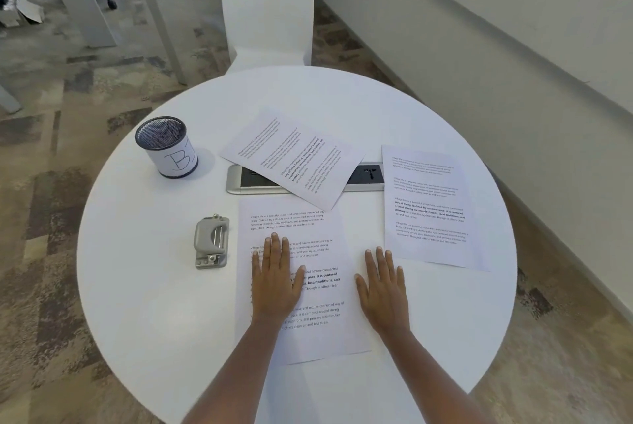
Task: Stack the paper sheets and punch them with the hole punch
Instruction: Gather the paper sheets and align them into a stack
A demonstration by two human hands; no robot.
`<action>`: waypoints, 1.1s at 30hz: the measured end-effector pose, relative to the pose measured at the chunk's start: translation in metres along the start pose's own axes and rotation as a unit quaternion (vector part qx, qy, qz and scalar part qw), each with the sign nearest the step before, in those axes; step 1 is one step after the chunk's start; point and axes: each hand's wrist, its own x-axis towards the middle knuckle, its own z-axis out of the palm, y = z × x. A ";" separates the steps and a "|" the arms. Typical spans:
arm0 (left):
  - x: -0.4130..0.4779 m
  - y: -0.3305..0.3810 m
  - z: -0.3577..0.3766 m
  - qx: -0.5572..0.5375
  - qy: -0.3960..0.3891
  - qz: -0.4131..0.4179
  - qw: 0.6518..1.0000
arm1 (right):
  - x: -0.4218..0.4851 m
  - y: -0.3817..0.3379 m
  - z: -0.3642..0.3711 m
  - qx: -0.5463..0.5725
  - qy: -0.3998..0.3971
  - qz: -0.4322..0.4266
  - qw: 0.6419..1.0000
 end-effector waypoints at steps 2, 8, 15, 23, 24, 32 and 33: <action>0.000 0.000 -0.001 -0.004 -0.009 -0.001 1.000 | 0.002 0.000 0.003 0.010 -0.010 0.012 1.000; 0.000 0.000 -0.003 0.006 -0.021 0.000 1.000 | 0.003 0.004 0.005 0.013 -0.030 0.015 0.999; 0.001 0.000 -0.001 -0.027 -0.028 -0.009 0.999 | 0.010 0.018 -0.018 0.032 0.030 -0.030 0.999; -0.006 -0.003 -0.004 -0.033 -0.007 -0.078 0.996 | 0.035 0.074 -0.036 -0.049 -0.042 0.088 0.994; -0.007 -0.001 -0.004 -0.033 -0.008 -0.084 0.996 | 0.035 0.077 -0.036 -0.060 -0.054 0.088 0.993; -0.002 0.040 0.003 -0.015 -0.032 -0.070 0.997 | -0.002 0.069 -0.039 -0.034 -0.086 0.009 0.996; -0.002 0.044 0.004 -0.015 -0.036 -0.069 0.997 | -0.007 0.068 -0.044 -0.026 -0.074 -0.004 0.997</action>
